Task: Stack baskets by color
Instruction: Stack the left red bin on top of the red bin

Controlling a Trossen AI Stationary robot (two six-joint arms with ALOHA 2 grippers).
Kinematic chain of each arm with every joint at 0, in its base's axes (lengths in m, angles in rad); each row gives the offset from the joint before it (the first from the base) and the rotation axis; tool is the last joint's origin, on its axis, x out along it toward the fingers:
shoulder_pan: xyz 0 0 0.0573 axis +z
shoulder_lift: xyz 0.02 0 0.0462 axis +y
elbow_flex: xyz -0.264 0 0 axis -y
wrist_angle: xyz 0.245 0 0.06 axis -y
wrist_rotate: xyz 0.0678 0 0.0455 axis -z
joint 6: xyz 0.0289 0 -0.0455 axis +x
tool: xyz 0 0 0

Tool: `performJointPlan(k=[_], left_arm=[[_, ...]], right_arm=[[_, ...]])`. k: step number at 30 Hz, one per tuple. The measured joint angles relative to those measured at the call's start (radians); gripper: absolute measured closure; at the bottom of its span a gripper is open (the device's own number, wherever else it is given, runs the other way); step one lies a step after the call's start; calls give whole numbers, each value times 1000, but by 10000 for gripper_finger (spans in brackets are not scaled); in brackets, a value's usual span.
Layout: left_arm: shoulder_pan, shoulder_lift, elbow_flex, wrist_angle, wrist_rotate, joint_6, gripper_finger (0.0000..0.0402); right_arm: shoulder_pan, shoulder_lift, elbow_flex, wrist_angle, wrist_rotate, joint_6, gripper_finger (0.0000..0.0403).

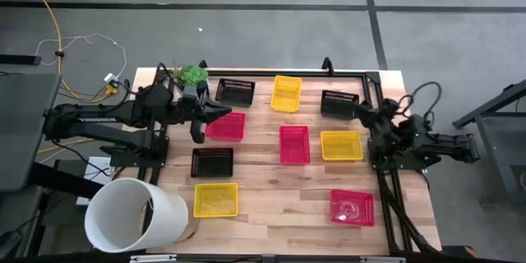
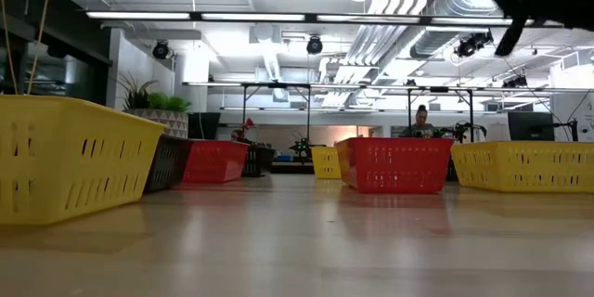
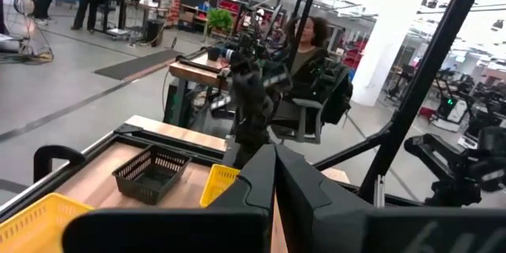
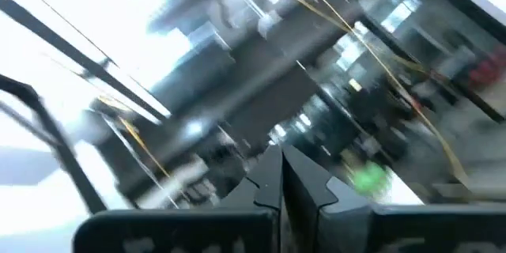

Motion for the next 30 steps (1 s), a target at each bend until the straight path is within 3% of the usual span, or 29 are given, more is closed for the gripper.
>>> performJointPlan(k=[2, 5, 13, 18, 30], left_arm=[[0, 0, 0, -2, 0, 0, 401], [0, -3, 0, -4, -1, 16, 401], [0, -5, 0, -4, -1, 45, 401], [0, -5, 0, -4, -3, 42, 401], [1, -5, 0, -4, -5, 45, 401]], right_arm=[[0, 33, 25, 70, -46, -23, 402], [0, 109, 124, 22, -102, -64, 402], [0, 385, 456, -359, -266, -223, 402], [0, 498, 601, -597, -292, -274, 402], [0, 561, 657, -742, -292, -268, 402]])
